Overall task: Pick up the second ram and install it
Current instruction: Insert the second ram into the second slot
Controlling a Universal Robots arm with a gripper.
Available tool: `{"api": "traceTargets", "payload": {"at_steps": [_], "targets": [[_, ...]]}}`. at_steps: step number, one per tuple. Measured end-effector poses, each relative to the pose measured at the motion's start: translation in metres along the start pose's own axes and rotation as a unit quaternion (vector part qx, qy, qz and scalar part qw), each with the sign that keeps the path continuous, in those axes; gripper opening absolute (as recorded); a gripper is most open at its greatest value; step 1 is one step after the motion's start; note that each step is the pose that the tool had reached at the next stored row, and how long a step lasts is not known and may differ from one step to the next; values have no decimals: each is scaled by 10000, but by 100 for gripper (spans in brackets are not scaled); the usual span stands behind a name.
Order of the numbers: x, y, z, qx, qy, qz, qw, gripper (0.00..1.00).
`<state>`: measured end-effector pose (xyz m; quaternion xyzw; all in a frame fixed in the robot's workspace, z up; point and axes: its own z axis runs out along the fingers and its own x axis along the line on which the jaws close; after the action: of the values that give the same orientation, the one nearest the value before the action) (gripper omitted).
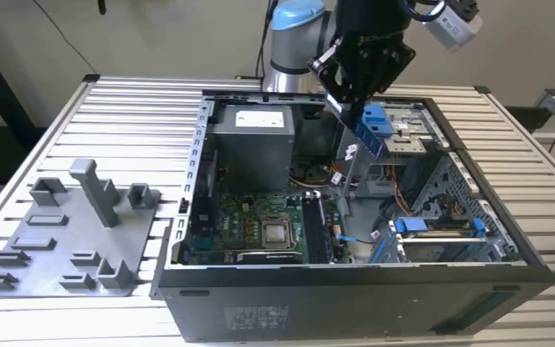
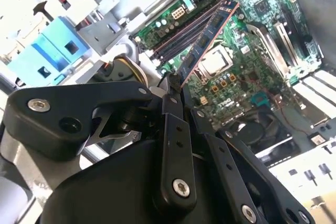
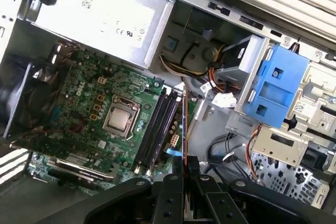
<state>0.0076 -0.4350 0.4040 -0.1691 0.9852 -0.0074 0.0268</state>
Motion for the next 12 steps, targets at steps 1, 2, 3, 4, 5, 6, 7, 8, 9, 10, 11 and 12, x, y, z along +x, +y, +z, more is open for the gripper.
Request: {"api": "traceTargets", "payload": {"at_steps": [1,2,3,4,5,6,7,8,9,10,11,12], "targets": [[0,0,0,3,2,67,10000,14],[0,0,0,7,3,131,9999,14],[0,0,0,10,5,192,9998,14],[0,0,0,13,6,249,9997,14],[0,0,0,16,7,310,9995,14],[0,0,0,18,9,360,9993,14],[0,0,0,20,10,405,9992,14],[0,0,0,22,11,439,9990,14],[0,0,0,23,11,463,9989,14],[0,0,0,25,12,486,9988,14],[0,0,0,25,12,502,9987,14],[0,0,0,26,12,506,9987,14]]}}
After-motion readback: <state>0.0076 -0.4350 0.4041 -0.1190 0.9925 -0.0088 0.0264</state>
